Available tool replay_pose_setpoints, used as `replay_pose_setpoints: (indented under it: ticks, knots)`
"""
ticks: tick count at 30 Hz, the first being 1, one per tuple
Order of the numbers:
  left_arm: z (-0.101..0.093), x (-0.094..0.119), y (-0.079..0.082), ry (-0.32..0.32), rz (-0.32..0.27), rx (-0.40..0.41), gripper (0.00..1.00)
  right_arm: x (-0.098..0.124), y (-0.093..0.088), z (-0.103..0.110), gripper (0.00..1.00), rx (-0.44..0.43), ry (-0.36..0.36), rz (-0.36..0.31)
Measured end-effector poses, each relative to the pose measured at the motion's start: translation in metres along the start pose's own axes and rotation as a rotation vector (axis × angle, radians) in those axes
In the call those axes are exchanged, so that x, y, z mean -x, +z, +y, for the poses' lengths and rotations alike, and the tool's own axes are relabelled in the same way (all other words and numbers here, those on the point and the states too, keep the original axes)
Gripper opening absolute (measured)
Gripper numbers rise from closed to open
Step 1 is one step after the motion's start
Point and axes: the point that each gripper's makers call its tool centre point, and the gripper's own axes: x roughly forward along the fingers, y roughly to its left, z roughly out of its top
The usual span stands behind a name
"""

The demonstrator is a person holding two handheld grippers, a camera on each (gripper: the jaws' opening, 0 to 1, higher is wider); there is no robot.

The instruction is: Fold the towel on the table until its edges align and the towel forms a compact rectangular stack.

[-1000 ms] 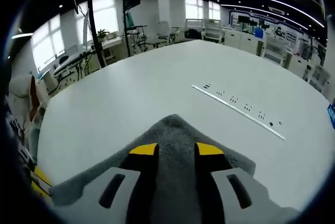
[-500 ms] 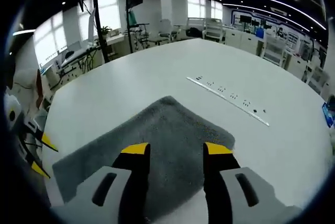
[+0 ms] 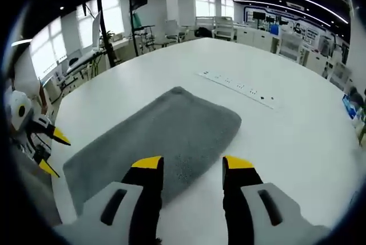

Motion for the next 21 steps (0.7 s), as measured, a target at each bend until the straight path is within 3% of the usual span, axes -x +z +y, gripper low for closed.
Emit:
replay_pose_setpoints:
  ticks: [13, 16, 21]
  knots:
    - [0.04, -0.013, 0.016, 0.029, -0.011, 0.056, 0.5, 0.015, -0.035, -0.002, 0.41, -0.078, -0.02, 0.019]
    - [0.048, -0.016, 0.022, 0.026, -0.012, 0.069, 0.51, 0.017, -0.04, 0.0, 0.4, -0.145, -0.017, 0.011]
    - [0.065, -0.027, 0.031, 0.023, -0.013, 0.083, 0.51, 0.016, -0.047, 0.005, 0.4, -0.142, -0.009, 0.019]
